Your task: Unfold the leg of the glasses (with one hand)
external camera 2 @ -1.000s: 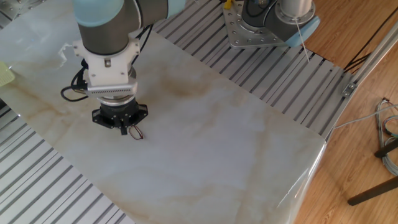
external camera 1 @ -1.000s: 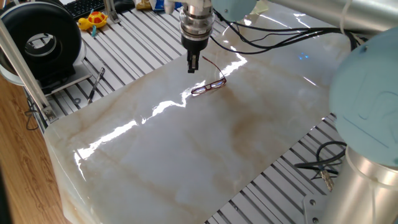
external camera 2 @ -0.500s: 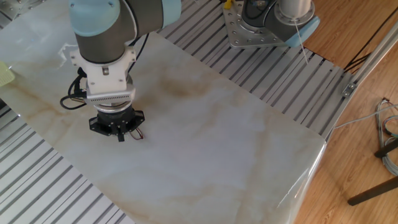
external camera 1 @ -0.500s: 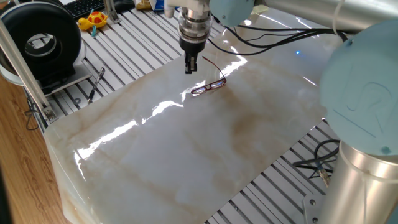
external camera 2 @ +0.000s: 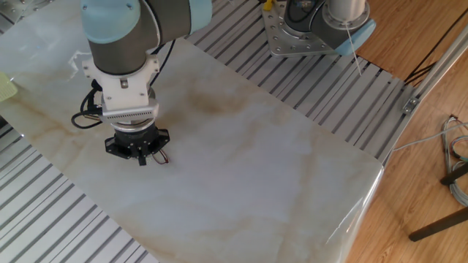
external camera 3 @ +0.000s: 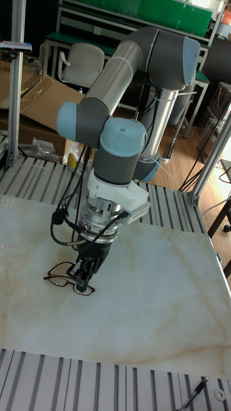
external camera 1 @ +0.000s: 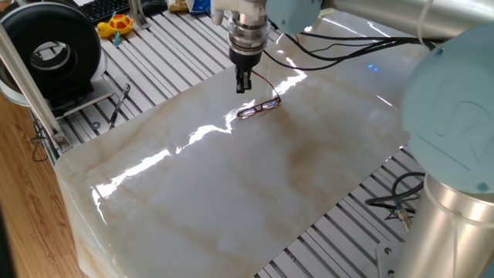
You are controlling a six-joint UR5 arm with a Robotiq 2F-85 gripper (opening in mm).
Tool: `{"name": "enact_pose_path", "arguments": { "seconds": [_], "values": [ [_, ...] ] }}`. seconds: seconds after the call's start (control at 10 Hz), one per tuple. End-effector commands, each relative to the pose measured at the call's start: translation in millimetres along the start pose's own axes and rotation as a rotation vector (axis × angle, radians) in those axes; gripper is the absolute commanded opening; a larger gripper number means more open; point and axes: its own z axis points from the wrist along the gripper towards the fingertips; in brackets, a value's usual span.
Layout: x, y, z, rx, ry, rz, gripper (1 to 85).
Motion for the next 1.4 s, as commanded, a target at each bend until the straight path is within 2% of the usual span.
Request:
{"name": "enact_pose_path", "arguments": {
  "seconds": [0.0, 0.6, 1.3],
  "values": [
    [15.4, 7.0, -15.4, -0.017, 0.017, -0.001, 1.3],
    [35.0, 10.0, -26.3, -0.022, 0.043, -0.021, 1.3],
    [45.9, 13.8, -25.1, -0.035, 0.032, -0.008, 1.3]
  ]
}}
